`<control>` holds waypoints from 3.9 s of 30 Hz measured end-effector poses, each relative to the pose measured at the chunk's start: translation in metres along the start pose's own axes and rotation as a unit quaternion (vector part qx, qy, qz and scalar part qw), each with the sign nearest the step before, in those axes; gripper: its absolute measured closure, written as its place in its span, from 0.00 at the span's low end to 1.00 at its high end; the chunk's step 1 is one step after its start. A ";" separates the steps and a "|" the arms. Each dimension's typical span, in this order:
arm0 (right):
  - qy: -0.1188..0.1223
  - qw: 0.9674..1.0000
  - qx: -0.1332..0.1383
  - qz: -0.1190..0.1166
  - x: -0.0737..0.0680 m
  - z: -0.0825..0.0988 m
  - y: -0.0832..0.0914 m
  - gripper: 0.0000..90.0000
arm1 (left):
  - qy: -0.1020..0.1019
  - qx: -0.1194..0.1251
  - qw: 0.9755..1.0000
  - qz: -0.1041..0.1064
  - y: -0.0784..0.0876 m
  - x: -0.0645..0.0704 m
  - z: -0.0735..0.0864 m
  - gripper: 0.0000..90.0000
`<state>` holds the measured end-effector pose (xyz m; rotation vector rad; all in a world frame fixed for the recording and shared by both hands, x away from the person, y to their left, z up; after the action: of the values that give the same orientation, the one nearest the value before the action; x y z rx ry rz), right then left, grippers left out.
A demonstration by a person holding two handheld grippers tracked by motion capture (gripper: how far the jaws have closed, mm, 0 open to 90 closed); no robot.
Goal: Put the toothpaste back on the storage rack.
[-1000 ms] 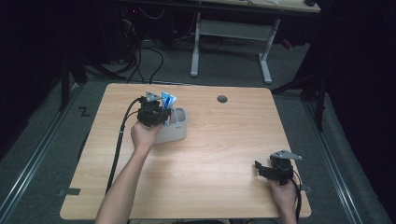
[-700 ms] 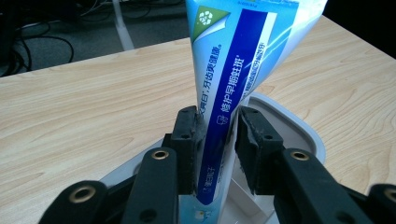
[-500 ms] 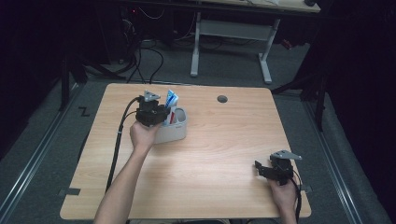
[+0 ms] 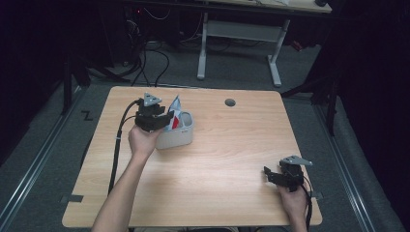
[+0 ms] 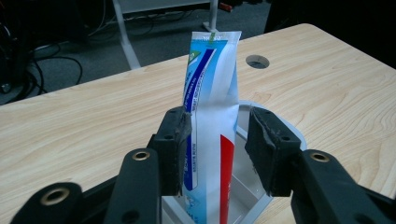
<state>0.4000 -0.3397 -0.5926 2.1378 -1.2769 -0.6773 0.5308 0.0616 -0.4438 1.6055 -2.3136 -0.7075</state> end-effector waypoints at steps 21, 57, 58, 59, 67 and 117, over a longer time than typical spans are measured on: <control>0.000 1.000 0.000 0.000 0.000 0.000 0.000 0.31 | -0.007 0.002 1.000 -0.013 0.025 -0.014 0.000 0.53; -0.001 1.000 0.000 0.001 0.000 0.000 0.000 0.31 | 0.024 0.006 0.999 -0.026 0.056 -0.045 0.017 0.48; 0.000 1.000 0.000 0.001 0.000 0.000 0.000 0.31 | 0.029 0.002 0.999 -0.027 0.057 -0.045 0.019 0.48; 0.000 1.000 0.000 0.001 0.000 0.000 0.000 0.31 | 0.033 0.002 0.999 -0.027 0.057 -0.046 0.020 0.48; -0.001 1.000 0.000 0.001 0.000 0.000 0.000 0.31 | 0.035 0.000 0.999 -0.030 0.062 -0.051 0.026 0.48; 0.000 1.000 0.000 0.001 0.000 0.000 0.000 0.31 | 0.077 0.007 0.995 -0.057 0.089 -0.079 0.076 0.46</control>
<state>0.4000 -0.3398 -0.5926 2.1368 -1.2788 -0.6773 0.4535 0.1785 -0.4569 1.7437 -2.1372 -0.5713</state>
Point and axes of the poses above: each handheld gripper's, and its own axes: y roughly backward along the jaws, z roughly out of its underside, x roughly to its right, the point moved 9 cm from there along -y, roughly forward along the jaws, and after that the axes turned 13 degrees about -z, right-handed, at the moved point
